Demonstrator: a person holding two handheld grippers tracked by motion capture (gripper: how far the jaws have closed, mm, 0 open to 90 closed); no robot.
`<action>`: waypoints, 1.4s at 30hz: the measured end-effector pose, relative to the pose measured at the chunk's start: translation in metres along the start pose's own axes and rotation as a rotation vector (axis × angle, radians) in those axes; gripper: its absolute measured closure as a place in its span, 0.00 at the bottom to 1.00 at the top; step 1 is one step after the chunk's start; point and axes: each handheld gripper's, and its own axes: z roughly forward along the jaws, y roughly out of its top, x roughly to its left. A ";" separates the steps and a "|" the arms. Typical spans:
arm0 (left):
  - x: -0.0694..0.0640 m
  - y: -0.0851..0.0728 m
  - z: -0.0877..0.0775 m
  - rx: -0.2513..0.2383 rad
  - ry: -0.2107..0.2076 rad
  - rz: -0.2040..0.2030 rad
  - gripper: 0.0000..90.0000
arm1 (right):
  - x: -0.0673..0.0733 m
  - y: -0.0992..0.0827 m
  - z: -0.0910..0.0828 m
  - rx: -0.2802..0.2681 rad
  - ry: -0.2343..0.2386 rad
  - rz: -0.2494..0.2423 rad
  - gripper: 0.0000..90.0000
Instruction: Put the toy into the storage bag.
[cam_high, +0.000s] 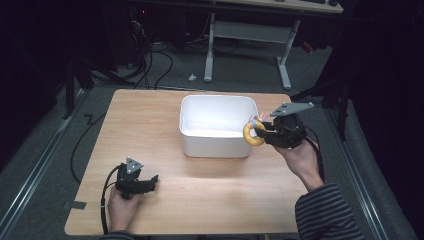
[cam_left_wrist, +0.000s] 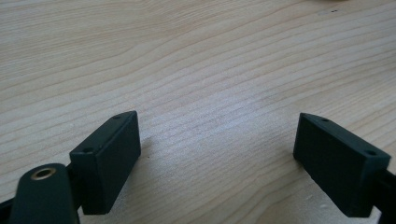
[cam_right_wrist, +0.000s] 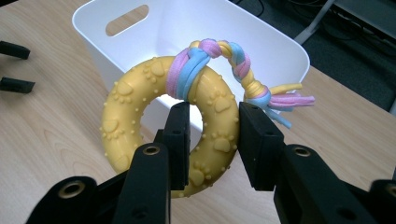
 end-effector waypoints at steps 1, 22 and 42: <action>0.000 0.000 0.000 0.000 0.000 0.000 0.17 | 0.000 0.000 0.000 0.000 0.000 0.000 0.74; 0.000 0.000 0.000 0.000 0.000 0.000 0.17 | -0.002 0.033 0.041 0.037 -0.015 -0.016 0.74; 0.000 0.000 0.000 -0.001 0.000 0.000 0.17 | -0.001 0.039 0.082 0.106 -0.010 -0.015 0.74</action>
